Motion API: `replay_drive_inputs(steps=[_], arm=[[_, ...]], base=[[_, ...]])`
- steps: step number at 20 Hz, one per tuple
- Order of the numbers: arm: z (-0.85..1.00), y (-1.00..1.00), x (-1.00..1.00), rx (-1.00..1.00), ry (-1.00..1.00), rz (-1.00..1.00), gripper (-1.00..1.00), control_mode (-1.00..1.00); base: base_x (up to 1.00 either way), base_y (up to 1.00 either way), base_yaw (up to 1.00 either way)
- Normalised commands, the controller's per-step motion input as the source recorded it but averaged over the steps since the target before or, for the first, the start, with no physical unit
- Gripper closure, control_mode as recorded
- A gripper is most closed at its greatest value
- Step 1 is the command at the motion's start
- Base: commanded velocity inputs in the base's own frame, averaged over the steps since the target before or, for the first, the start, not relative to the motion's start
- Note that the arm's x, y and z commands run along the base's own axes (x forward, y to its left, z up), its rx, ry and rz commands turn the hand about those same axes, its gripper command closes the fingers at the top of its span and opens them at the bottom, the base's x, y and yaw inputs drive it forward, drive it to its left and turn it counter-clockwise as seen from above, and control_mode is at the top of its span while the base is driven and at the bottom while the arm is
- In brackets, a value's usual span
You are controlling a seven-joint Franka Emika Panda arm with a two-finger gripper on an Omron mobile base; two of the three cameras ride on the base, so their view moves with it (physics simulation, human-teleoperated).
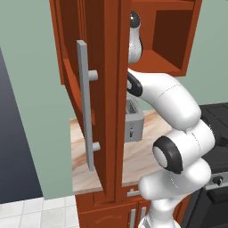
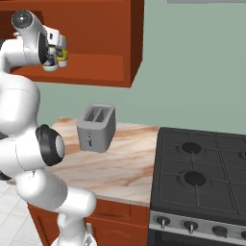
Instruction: Move the mustard and mayonnaise from the cabinet to the dining counter.
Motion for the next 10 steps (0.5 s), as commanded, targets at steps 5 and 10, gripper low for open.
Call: replay_drive_inputs(steps=[5, 10], arm=[[-0.13, 0.0, 0.0, -0.02, 0.0, 0.0, -1.0, -1.0], [-0.14, 0.0, 0.0, -0.09, 0.0, 0.0, -1.0, -1.0]], base=[[0.0, 0.0, 0.0], [0.0, 0.0, 0.0]])
